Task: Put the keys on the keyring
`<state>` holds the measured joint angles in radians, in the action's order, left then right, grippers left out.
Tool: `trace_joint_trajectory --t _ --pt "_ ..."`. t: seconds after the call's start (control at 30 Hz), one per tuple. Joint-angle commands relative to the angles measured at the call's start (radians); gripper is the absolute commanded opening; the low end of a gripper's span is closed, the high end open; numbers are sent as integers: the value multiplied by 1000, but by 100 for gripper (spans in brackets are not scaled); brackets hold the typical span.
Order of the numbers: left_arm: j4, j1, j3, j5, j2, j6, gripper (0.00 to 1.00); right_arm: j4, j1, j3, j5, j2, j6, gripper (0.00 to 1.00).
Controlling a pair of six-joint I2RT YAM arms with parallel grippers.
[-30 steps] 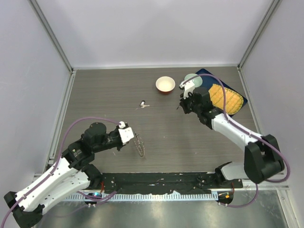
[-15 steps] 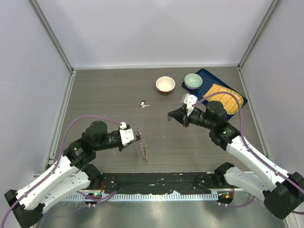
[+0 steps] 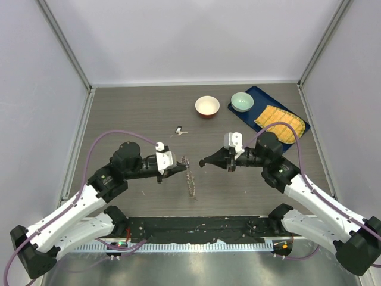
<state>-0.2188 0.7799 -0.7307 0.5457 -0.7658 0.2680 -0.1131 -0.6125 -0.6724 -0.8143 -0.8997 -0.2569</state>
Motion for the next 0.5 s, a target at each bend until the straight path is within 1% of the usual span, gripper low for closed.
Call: trace_joint_trajectory --t 0.0,0.17,0.47 --pt "118 -4 -61 79 -24 -15 0 -54 -18 4 -57 39 -31 1" --pt "125 -4 -61 99 -44 -18 0 -54 -38 -3 -88 30 -36 1" --pt "136 -4 -61 123 -67 -23 0 -63 -81 -6 -89 -1 -65 1"
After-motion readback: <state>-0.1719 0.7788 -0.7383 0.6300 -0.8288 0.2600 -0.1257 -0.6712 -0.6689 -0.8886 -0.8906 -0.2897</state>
